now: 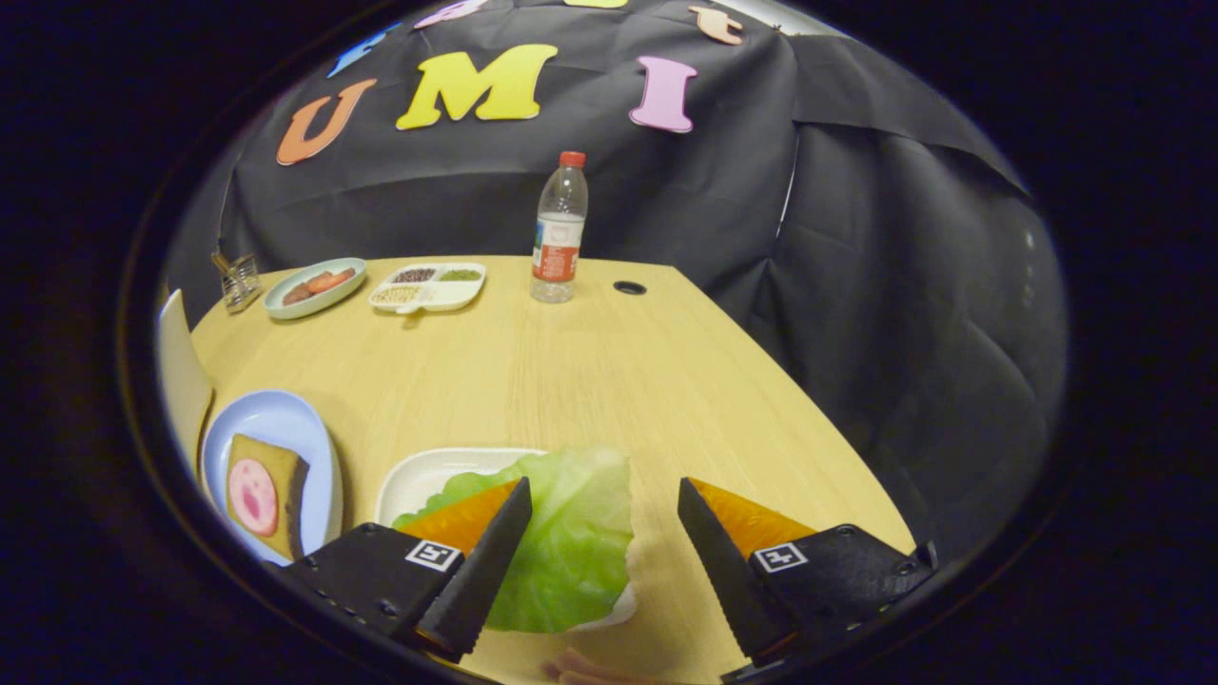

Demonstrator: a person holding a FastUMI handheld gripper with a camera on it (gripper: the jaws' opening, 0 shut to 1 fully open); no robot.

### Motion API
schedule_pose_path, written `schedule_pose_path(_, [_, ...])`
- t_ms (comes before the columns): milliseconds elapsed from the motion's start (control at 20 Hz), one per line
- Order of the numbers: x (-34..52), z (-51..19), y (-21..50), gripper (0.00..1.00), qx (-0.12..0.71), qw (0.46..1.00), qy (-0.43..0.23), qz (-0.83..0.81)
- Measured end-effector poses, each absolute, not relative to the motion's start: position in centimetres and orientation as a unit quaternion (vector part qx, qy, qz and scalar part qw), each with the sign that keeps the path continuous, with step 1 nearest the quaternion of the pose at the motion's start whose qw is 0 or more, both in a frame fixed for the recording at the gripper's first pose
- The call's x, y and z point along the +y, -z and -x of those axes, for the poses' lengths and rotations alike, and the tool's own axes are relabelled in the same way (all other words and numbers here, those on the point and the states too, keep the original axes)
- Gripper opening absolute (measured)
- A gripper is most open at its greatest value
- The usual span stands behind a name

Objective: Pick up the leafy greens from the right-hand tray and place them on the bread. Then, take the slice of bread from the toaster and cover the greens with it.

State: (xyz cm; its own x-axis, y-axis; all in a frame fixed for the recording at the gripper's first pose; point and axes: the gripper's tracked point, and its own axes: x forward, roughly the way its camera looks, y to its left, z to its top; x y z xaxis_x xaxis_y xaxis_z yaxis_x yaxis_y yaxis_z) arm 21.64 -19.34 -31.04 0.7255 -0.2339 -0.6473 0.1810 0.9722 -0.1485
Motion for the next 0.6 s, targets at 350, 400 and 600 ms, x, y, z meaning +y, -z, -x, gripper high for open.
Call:
schedule_pose_path(350, [-19.0,-22.3,31.9,0.88,0.371,0.922,0.096,0.06])
schedule_pose_path(400, [-18.9,-22.5,31.9,0.76,0.372,0.921,0.095,0.069])
schedule_pose_path(600, [-19.5,-22.6,31.2,0.2,0.363,0.917,0.11,0.121])
